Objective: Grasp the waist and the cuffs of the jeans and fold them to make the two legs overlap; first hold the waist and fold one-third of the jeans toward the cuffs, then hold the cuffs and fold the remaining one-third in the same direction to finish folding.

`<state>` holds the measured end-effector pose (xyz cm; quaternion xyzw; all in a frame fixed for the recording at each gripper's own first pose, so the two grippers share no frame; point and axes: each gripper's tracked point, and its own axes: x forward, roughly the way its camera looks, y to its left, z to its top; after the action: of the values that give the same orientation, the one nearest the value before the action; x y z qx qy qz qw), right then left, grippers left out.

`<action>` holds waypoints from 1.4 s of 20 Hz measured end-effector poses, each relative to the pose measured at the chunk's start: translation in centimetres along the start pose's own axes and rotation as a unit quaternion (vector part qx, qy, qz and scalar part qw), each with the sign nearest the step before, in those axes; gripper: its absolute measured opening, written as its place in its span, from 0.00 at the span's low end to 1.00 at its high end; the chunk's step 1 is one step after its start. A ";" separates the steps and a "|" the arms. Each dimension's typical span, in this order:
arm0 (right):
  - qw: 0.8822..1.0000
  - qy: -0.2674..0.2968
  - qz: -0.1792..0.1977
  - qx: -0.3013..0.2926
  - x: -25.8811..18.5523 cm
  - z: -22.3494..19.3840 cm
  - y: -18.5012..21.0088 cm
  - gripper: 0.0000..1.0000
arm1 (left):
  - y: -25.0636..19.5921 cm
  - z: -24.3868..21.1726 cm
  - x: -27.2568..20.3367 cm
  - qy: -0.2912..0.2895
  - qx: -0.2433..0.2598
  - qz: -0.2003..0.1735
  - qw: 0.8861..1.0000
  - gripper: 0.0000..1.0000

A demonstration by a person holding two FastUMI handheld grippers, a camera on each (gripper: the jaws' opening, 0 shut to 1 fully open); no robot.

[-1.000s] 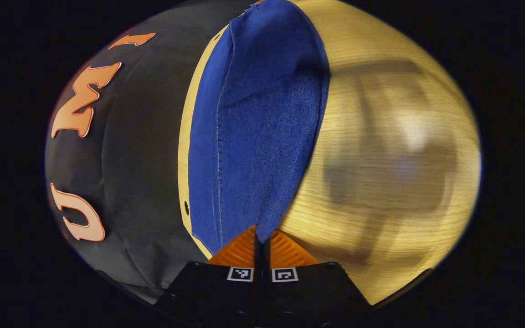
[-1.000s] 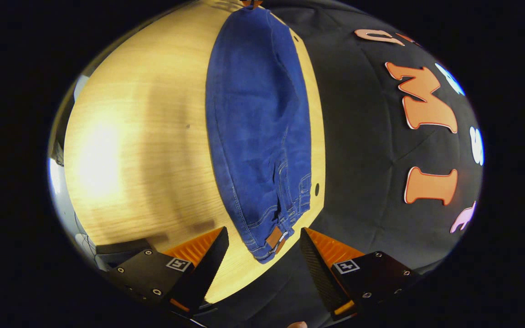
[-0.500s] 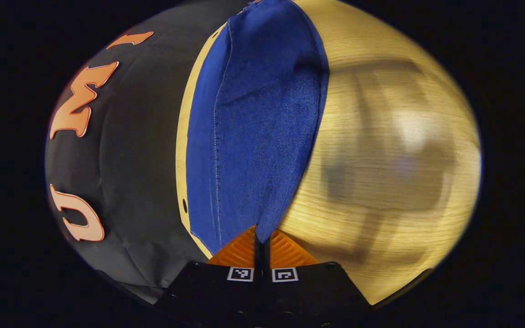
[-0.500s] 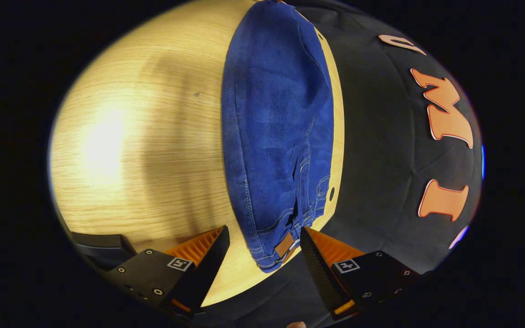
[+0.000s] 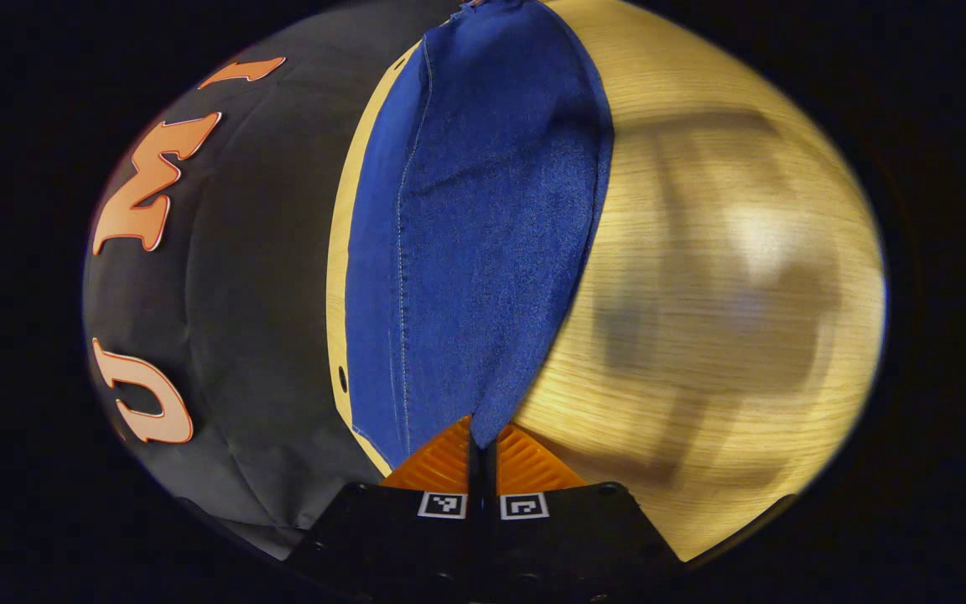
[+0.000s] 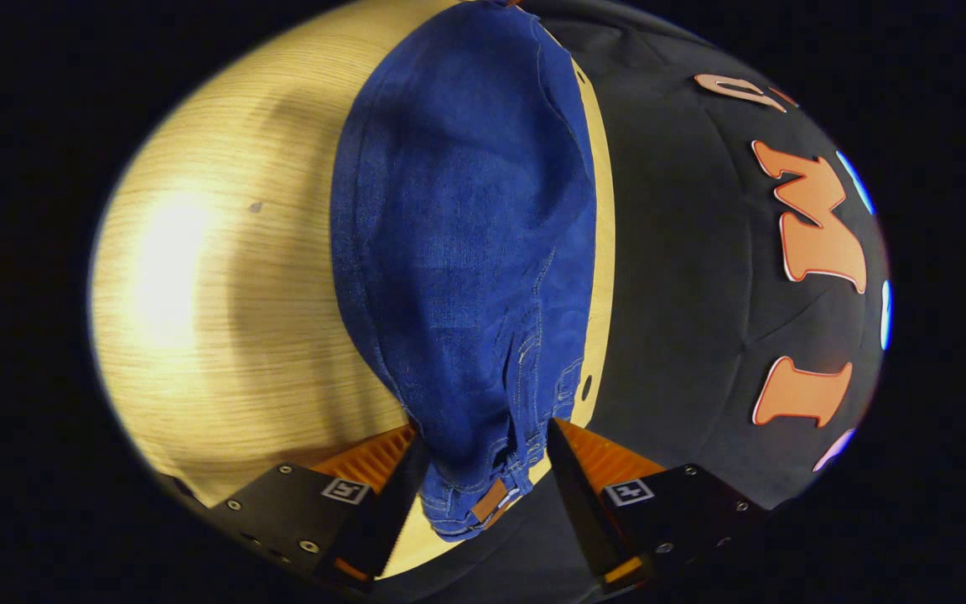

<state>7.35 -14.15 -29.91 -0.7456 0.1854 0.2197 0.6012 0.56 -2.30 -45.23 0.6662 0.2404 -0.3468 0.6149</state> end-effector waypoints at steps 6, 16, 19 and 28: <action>0.998 0.020 0.041 0.034 -0.5 -0.8 1.4 0.02 | -0.3 -0.2 -0.2 -0.001 -0.013 -0.021 1.000 0.01; 0.979 0.005 0.175 0.101 -3.1 1.3 -1.6 0.02 | 0.7 2.0 -2.1 0.008 -0.067 -0.169 0.983 0.00; 0.967 -0.006 0.229 0.109 -4.5 2.8 -4.0 0.02 | 1.0 2.6 -3.1 0.030 -0.081 -0.263 0.961 0.01; 0.883 0.002 0.362 0.298 -5.2 6.7 -16.2 0.01 | 12.0 3.7 0.1 0.032 -0.136 -0.359 0.923 0.01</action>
<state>11.09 -4.15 -15.05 -0.4124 0.5003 0.3548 0.6736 8.98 -7.51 -37.45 0.4555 0.5278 -0.4870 0.5261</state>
